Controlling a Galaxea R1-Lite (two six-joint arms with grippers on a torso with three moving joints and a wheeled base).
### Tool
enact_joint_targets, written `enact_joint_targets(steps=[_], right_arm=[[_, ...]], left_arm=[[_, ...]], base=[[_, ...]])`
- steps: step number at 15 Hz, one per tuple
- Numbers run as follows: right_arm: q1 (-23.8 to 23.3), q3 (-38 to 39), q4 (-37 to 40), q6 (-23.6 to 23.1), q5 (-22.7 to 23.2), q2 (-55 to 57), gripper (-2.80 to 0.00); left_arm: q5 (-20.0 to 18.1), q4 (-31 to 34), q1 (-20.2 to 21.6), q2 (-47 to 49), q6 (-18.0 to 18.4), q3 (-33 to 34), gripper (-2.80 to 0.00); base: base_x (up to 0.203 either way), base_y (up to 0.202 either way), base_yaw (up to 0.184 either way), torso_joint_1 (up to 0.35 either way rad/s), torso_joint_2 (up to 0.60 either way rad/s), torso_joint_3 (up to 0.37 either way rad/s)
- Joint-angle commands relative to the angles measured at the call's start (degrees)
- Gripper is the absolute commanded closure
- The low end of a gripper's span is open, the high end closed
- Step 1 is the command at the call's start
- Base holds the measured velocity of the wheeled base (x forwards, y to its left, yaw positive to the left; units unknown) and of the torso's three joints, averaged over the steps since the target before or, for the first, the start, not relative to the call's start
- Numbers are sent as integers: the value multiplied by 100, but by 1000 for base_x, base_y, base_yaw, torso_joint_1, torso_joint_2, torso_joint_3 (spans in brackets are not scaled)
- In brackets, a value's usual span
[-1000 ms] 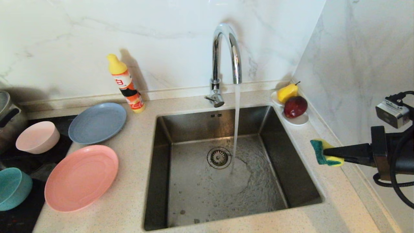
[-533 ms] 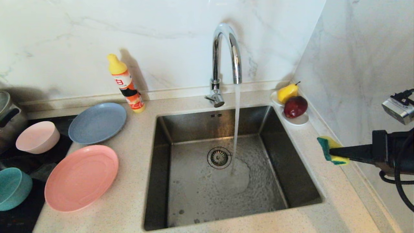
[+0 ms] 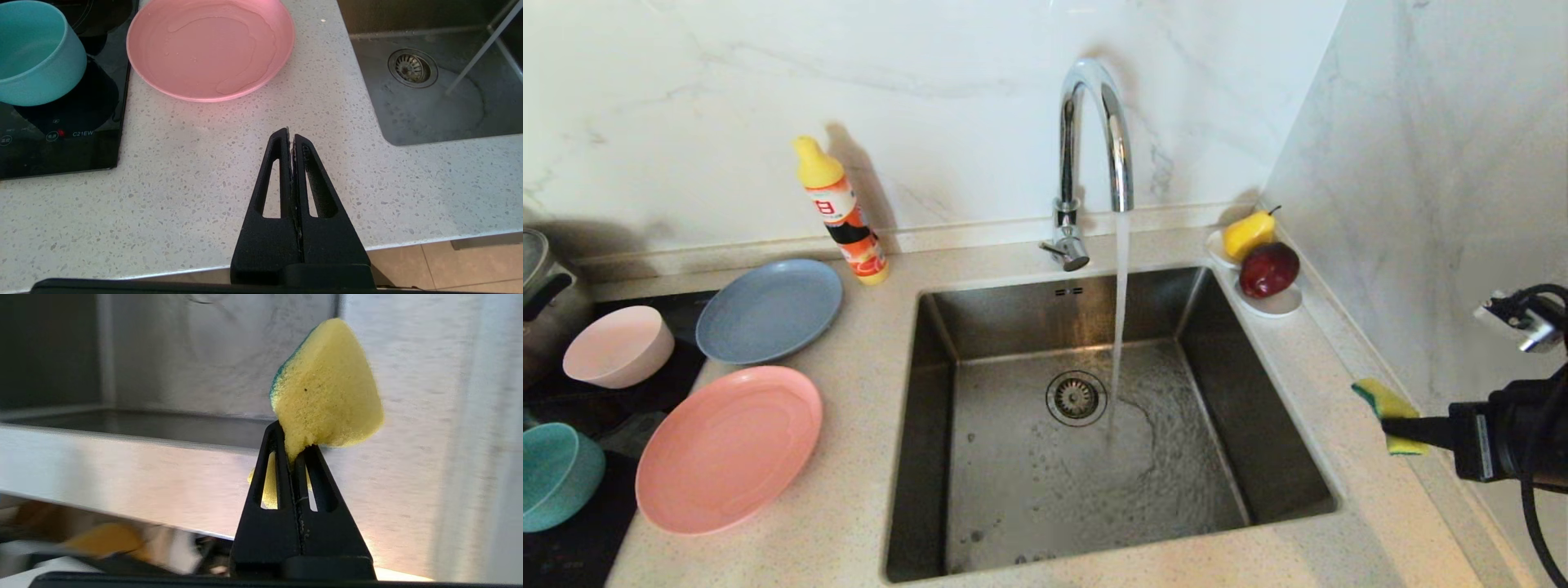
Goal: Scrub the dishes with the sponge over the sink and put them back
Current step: Put down the sponge
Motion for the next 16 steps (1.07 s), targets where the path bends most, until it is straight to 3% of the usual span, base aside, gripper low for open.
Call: enact_joint_targets(steps=[1, 3, 7, 10, 13, 16], right_arm=[[-51, 360, -251, -218, -123, -37, 0], [-57, 901, -893, -754, -540, 23, 0], [7, 1677, -2057, -1373, -1187, 372, 0], [9, 2068, -2596, -1950, -1278, 752, 0], [-128, 2400, -3879, -2213, -1361, 1297, 0], [-112, 2426, -4016, -2602, -1431, 1504, 0]], left_arm=[[0, 11, -2, 21, 2, 1, 0], [0, 11, 5, 21, 2, 1, 0], [0, 11, -2, 21, 2, 1, 0], [0, 11, -2, 21, 2, 1, 0], [0, 11, 3, 21, 1, 1, 0], [0, 11, 5, 21, 2, 1, 0]], base=[[0, 0, 0, 0, 0, 0], [0, 0, 0, 0, 0, 0], [0, 0, 0, 0, 0, 0], [0, 0, 0, 0, 0, 0], [0, 0, 0, 0, 0, 0], [0, 0, 0, 0, 0, 0]])
